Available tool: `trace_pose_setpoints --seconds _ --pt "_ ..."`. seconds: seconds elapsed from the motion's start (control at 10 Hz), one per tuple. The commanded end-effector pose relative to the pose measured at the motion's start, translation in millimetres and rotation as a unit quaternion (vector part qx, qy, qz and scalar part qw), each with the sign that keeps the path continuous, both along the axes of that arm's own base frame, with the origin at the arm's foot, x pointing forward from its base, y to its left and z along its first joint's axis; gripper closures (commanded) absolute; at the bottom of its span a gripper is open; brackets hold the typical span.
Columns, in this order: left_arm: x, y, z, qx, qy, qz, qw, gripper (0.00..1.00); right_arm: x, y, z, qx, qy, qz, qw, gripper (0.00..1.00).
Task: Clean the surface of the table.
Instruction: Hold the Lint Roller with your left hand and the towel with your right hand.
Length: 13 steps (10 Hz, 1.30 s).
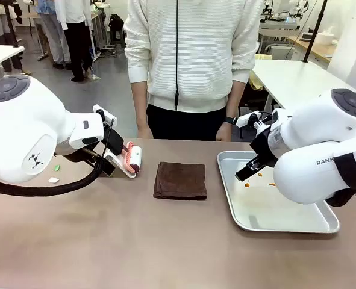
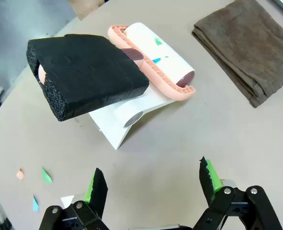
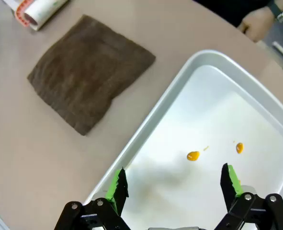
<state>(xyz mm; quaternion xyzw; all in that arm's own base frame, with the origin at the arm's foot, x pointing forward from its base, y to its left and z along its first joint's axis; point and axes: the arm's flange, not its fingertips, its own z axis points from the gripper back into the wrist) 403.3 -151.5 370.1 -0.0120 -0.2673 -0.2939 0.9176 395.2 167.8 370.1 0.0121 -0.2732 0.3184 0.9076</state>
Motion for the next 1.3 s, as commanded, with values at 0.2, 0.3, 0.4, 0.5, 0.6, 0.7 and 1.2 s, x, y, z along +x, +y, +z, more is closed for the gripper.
trace_pose_setpoints --seconds 0.2,0.3,0.4,0.5,0.6,0.7,1.2 --pt "0.0 0.0 0.1 0.000 0.000 0.000 1.000 0.00 0.0 0.0 0.1 0.000 0.000 0.000 1.000 0.00" --pt "0.0 0.0 0.1 0.000 0.000 0.000 1.000 0.00 0.0 0.0 0.1 0.000 0.000 0.000 1.000 0.00" --pt "0.0 0.0 0.1 0.000 0.000 0.000 1.000 0.00 0.0 0.0 0.1 0.000 0.000 0.000 1.000 0.00" --pt "0.0 0.0 0.1 0.000 0.000 0.000 1.000 0.00 0.0 0.0 0.1 0.000 0.000 0.000 1.000 0.00" --pt "0.0 0.0 0.1 0.000 0.000 0.000 1.000 0.00 0.0 0.0 0.1 0.000 0.000 0.000 1.000 0.00" --pt "0.0 0.0 0.1 0.000 0.000 0.000 1.000 0.00 0.0 0.0 0.1 0.000 0.000 0.000 1.000 0.00" --pt "0.0 0.0 0.1 0.000 0.000 0.000 1.000 0.00 0.0 0.0 0.1 0.000 0.000 0.000 1.000 0.00"
